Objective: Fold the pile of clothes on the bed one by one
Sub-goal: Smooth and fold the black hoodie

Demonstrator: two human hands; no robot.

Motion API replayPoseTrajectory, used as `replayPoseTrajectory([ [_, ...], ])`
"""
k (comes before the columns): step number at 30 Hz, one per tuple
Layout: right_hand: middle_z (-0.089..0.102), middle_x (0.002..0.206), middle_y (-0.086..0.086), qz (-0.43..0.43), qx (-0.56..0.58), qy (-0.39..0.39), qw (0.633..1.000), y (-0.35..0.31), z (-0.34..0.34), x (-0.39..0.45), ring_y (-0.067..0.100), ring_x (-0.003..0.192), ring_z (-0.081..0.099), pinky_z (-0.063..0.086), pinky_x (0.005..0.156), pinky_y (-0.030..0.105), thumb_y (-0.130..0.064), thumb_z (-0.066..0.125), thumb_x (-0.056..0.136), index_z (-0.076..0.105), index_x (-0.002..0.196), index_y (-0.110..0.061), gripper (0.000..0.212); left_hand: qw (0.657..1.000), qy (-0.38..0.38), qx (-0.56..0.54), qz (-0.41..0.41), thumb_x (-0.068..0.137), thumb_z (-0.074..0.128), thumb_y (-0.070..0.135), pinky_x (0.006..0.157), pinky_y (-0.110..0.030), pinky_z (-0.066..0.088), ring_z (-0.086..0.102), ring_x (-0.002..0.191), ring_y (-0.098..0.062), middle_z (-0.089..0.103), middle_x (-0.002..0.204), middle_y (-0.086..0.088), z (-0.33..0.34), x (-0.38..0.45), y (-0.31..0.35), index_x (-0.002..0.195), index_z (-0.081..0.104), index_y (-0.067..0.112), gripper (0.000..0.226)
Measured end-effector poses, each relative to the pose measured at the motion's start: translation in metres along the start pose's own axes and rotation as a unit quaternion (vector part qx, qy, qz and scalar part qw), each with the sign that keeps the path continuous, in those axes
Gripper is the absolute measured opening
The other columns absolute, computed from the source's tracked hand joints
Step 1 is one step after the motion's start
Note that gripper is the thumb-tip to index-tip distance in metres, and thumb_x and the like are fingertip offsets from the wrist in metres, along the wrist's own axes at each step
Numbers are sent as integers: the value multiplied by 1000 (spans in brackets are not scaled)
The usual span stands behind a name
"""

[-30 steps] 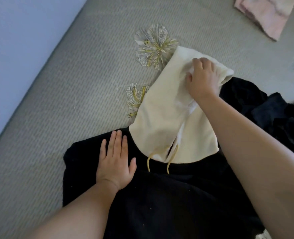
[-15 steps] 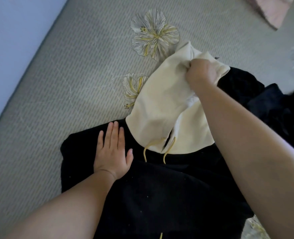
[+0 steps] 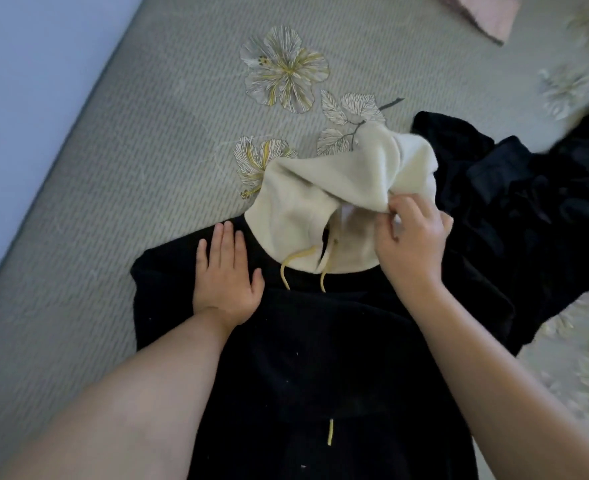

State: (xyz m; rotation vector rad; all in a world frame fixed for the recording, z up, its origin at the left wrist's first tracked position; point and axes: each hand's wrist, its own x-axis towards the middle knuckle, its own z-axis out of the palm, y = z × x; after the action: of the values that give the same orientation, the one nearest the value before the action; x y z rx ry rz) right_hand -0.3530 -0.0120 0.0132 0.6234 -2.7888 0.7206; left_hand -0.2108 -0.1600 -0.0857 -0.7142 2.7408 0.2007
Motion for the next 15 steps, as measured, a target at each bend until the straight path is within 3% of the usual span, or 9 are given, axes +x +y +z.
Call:
replayPoseTrajectory([
  [3,66,76,11,-3,44,28,999,-11,-37,-57,29,68,62,39,69,34,3,59,72,63,67,1,7,1000,-5,19,-3,94,24,39,113,-41,-8,-8,142,-24,-4,154,-15,-3,-2,2,145,3,2,66],
  [5,62,79,4,1,96,35,995,-17,-58,-102,21,73,60,47,67,30,0,58,77,63,68,2,10,1000,-1,-22,2,96,27,34,114,-40,-3,-4,143,-24,0,154,-15,-12,-9,5,145,8,1,62],
  [7,56,86,-1,20,136,36,990,-20,-72,-149,13,79,55,43,72,14,-8,51,81,63,71,4,19,987,40,-155,4,97,34,23,114,-35,6,9,142,-26,16,152,-17,-20,-24,9,140,27,-2,50],
  [8,56,87,1,42,144,28,988,-21,-76,-176,11,80,53,41,73,10,-10,49,81,63,73,5,22,964,64,-257,-9,97,35,18,111,-29,14,20,139,-28,31,145,-18,-24,-37,13,132,39,-3,42],
  [10,59,85,9,82,147,-12,986,-23,-80,-230,11,80,49,41,71,13,-9,51,80,62,74,8,21,877,63,-471,-71,98,35,19,90,-16,31,47,118,-26,57,111,-4,-27,-77,25,109,57,3,30],
  [11,60,84,14,100,141,-47,984,-23,-78,-256,11,81,48,40,71,15,-5,56,79,62,76,9,15,813,11,-569,-121,99,34,25,79,-17,36,54,104,-20,59,98,4,-30,-99,33,99,58,10,29],
  [12,61,87,17,121,140,-100,978,-24,-76,-280,11,84,49,40,72,15,1,60,76,63,81,9,9,742,-66,-645,-172,99,33,32,73,-20,40,58,94,-14,59,92,7,-30,-119,40,94,58,16,30],
  [14,60,103,13,204,168,-196,944,-24,-75,-312,13,97,53,40,79,11,12,59,76,63,99,3,26,611,-199,-731,-230,96,35,41,70,-23,45,60,88,-9,63,95,6,-25,-147,49,94,58,21,30],
  [15,59,108,8,281,205,-193,918,-22,-76,-317,16,101,54,39,80,6,13,54,78,61,106,-3,32,564,-230,-756,-240,95,38,42,72,-26,47,61,89,-10,64,98,3,-23,-153,51,96,59,20,30],
])
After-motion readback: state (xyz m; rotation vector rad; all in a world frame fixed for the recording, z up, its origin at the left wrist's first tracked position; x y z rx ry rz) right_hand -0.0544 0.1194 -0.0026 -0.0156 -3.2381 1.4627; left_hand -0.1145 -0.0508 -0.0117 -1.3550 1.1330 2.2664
